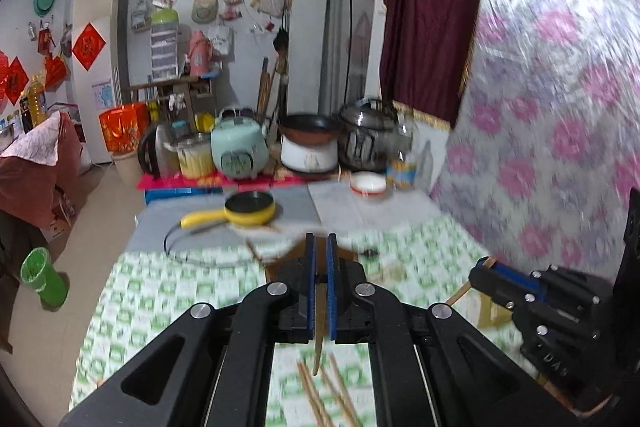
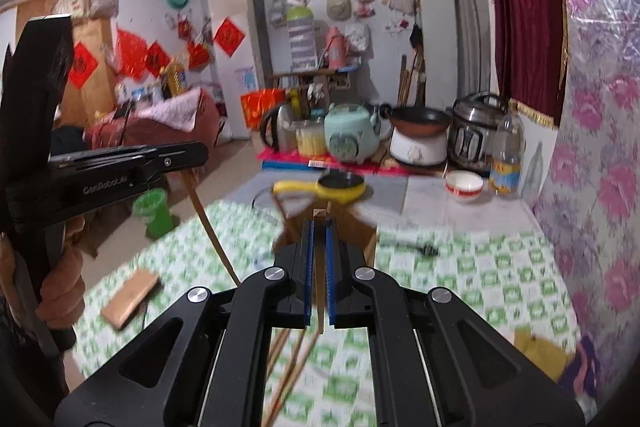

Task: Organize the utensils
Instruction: 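Lift both held chopsticks and carry them above the wooden caddy, then open both tools to drop the chopsticks into the wooden caddy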

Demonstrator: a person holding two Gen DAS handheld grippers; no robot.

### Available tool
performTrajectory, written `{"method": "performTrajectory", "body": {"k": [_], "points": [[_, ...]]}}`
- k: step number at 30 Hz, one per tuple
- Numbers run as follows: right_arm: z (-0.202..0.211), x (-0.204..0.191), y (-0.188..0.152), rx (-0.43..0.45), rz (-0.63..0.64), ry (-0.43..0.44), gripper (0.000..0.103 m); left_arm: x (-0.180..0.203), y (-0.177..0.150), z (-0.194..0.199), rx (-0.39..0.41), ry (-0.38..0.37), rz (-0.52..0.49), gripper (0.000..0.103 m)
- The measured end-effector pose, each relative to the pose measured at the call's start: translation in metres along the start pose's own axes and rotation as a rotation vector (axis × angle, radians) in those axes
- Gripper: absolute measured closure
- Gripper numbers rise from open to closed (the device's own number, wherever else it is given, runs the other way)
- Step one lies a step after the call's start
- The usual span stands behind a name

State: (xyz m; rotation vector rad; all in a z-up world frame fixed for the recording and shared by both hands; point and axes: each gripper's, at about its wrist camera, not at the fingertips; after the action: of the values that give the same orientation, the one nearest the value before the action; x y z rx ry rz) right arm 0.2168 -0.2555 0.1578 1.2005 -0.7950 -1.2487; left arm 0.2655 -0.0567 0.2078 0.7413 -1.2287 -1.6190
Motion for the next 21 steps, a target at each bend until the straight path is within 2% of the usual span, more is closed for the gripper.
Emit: {"method": "performTrajectory", "body": {"k": [4,7,11,14,15,16,17,20,21], "points": [[-0.033,0.009,0.029,0.047,-0.026,-0.021,0.096,-0.006,0.030,-0.026,0.051,0.015,0.018,0.098],[-0.059,0.016,0.038,0.054,-0.039,-0.028,0.096,-0.012,0.036,-0.052,0.061,0.029,0.032,0.098],[-0.096,0.027,0.027,0.019,-0.054,-0.042,0.096,-0.024,0.019,-0.085,0.029,0.028,0.051,0.098],[-0.123,0.034,0.004,-0.056,-0.058,-0.036,0.092,-0.033,-0.011,-0.110,-0.020,0.028,0.062,0.096],[-0.130,0.033,-0.004,-0.079,-0.057,-0.040,0.092,-0.037,-0.019,-0.114,-0.035,0.043,0.060,0.084],[-0.135,0.034,-0.011,-0.104,-0.057,-0.046,0.092,-0.039,-0.030,-0.120,-0.064,0.062,0.056,0.064],[-0.138,0.035,-0.016,-0.121,-0.060,-0.047,0.092,-0.042,-0.033,-0.121,-0.072,0.069,0.057,0.058],[-0.128,0.034,-0.015,-0.106,-0.066,-0.044,0.091,-0.049,-0.038,-0.110,-0.074,0.102,0.051,0.053],[-0.121,0.032,-0.011,-0.092,-0.062,-0.043,0.090,-0.051,-0.035,-0.102,-0.068,0.107,0.058,0.046]]}}
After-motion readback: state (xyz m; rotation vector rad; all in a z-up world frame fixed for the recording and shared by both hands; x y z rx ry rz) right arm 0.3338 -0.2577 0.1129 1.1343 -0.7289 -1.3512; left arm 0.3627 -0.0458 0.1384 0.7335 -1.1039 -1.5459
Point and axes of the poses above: each gripper's, at about its wrist camera, not at the fingertips, and z roughly against the way its jaws point, x to its right, y to its top, and after that the axes turned 12 degrees about x, right-handed
